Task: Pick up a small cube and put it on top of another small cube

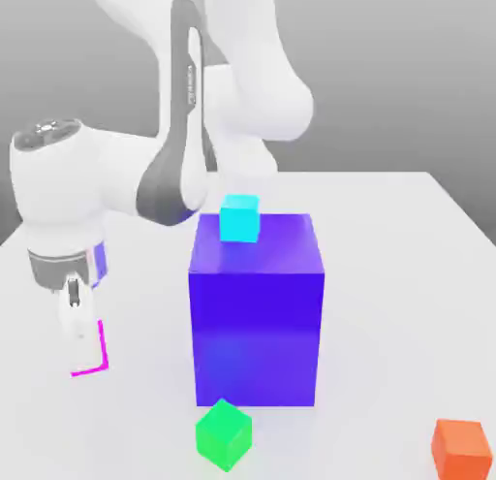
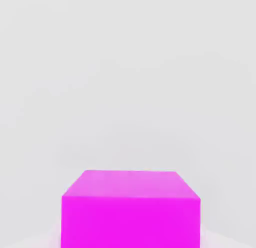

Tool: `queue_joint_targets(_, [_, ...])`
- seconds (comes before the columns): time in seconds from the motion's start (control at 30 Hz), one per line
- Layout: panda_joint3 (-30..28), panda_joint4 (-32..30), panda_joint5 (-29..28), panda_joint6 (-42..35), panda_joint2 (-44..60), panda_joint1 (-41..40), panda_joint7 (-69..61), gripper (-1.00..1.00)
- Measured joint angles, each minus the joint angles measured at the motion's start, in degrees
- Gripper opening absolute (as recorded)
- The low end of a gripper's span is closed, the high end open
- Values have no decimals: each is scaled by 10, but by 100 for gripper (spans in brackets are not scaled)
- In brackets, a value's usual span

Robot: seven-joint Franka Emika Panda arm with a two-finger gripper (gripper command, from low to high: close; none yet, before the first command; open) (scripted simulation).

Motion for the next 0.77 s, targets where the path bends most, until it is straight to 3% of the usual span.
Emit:
queue_joint_targets(0.47, [120,28,23,-55,-27,90,-342,-100])
queue_joint_targets(0.63, [80,37,-74,8,58,121,-300,-100])
queue_joint_targets(0.67, [61,39,-92,23,76,137,-287,100])
queue_joint_targets(0.77, [61,39,-92,23,76,137,-287,100])
